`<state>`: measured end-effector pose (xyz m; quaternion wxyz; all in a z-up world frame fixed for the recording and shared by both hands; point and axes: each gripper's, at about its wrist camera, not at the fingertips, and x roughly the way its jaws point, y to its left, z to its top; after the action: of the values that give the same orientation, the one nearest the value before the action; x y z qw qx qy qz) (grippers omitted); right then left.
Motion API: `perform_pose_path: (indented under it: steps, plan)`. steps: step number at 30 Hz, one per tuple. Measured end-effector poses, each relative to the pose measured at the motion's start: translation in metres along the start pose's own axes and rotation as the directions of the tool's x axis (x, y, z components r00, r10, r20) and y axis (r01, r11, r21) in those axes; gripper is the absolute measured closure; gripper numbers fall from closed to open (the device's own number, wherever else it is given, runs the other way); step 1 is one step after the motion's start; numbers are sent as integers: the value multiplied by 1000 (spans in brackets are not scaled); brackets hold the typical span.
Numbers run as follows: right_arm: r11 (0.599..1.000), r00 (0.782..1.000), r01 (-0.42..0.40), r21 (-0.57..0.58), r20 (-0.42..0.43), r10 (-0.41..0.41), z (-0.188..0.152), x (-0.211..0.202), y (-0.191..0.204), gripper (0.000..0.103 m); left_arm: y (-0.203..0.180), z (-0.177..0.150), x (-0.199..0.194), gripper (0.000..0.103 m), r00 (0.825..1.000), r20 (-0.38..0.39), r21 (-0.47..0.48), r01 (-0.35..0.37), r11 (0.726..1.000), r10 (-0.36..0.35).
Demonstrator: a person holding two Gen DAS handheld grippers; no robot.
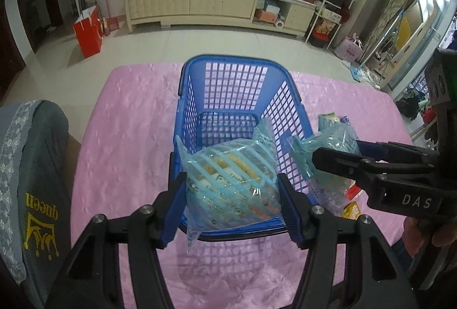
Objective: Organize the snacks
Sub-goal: 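Lower the striped bag into the blue basket and open the right tool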
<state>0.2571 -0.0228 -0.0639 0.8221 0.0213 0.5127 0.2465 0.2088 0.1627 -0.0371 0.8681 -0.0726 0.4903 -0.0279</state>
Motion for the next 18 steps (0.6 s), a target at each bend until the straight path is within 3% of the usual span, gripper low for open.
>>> perform_pose_path:
  steps: [18]
  plan:
    - [994,996,85,-76,-19,-87,3,23,16,33,7,-4,15,44,999,-30,0,-13,1000,13]
